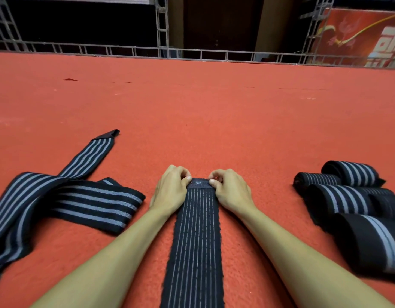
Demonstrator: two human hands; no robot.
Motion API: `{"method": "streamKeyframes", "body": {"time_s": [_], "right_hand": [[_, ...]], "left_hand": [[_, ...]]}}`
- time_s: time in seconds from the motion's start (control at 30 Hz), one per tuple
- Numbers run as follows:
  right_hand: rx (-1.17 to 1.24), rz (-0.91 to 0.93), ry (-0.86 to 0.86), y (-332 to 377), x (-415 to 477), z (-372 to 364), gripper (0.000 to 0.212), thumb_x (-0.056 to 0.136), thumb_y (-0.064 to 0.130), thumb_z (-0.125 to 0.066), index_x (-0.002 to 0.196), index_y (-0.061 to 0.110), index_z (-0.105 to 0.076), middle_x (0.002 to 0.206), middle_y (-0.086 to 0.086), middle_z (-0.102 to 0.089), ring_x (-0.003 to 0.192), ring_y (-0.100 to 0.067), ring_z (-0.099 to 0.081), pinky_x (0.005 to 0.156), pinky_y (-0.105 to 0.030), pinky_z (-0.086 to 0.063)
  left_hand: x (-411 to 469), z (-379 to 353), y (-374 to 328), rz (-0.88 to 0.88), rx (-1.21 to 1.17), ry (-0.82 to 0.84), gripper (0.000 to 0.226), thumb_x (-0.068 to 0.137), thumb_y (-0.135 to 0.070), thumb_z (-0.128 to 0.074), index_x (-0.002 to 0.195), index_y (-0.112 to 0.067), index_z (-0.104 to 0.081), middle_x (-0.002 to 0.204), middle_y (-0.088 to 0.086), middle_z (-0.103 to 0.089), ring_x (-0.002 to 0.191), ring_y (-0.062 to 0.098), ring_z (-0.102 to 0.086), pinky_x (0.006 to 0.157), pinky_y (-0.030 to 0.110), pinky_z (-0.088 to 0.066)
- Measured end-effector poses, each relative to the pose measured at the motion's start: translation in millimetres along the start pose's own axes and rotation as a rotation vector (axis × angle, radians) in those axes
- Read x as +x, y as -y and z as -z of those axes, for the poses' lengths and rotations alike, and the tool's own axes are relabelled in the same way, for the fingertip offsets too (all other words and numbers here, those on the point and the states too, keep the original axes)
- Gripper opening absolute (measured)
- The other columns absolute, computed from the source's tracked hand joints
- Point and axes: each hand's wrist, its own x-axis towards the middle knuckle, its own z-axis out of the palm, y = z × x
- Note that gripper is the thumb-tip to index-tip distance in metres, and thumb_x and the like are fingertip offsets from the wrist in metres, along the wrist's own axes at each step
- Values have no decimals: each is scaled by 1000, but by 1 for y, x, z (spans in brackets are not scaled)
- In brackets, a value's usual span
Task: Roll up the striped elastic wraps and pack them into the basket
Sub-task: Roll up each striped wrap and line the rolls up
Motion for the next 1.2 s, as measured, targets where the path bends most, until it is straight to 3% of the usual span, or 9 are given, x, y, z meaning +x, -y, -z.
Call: {"method": "streamKeyframes", "body": {"time_s": [0.13,0.27,0.43,0.63,0.8,0.87,0.93,1.07,1.2], "right_hand": [[89,44,-4,5,-7,6,9,92,22,-58,87,30,-58,98,6,-59,100,-16,-57,82,-32,-42],[215,145,-39,15,-26,26,18,88,7,-61,81,23,-56,88,3,-65,85,-14,-57,74,-21,-37],[293,234,-112,39,-61,75,19,86,2,-60,84,21,-59,76,8,-62,73,-9,-54,61,-4,-35],[236,379,-82,63,-107,142,15,89,14,-61,97,18,-72,83,11,-66,75,-3,-57,66,-7,-37],[244,439,31,77,-146,192,11,85,12,-66,78,21,-70,62,11,-63,51,3,-55,56,-19,-42],[398,422,153,80,-161,214,14,86,7,-66,74,14,-69,61,-4,-61,49,-9,-51,50,-24,-40],[629,410,290,83,-174,236,9,82,10,-70,73,9,-70,63,-11,-58,51,-15,-47,47,-23,-37],[925,442,389,92,-190,267,14,79,20,-68,72,9,-66,62,-2,-56,51,-10,-48,43,-20,-34],[839,384,268,91,-180,262,15,89,23,-64,80,11,-67,70,-6,-53,56,-13,-45,46,-22,-34]], "left_hand": [[-12,11,-4,-114,-119,15,15,92,-22,-58,108,-23,-57,93,-10,-53,88,10,-50,90,34,-39],[-28,34,-9,-303,78,124,26,92,-30,-59,118,-28,-60,89,-12,-43,95,9,-43,85,27,-24],[-51,76,-42,-445,63,101,21,87,-25,-67,107,-20,-63,93,-9,-58,92,17,-58,81,33,-45],[-88,134,-104,-516,64,83,18,95,-18,-57,108,-10,-66,96,5,-71,90,19,-65,79,36,-48],[-127,172,-147,-501,82,184,20,97,-17,-52,106,-9,-68,97,4,-71,93,19,-64,82,34,-48],[-140,187,-164,-466,-43,281,18,97,-14,-52,102,-7,-69,92,5,-69,85,20,-63,78,33,-49],[-151,203,-181,-327,-374,455,19,95,-13,-54,101,0,-67,86,9,-64,76,18,-57,67,28,-49],[-156,227,-202,-133,-895,732,43,84,-24,-68,112,7,-62,93,11,-54,65,10,-51,57,12,-50],[-147,211,-200,-83,-892,562,43,88,-30,-62,114,4,-63,105,20,-57,82,19,-55,65,25,-55]]}}
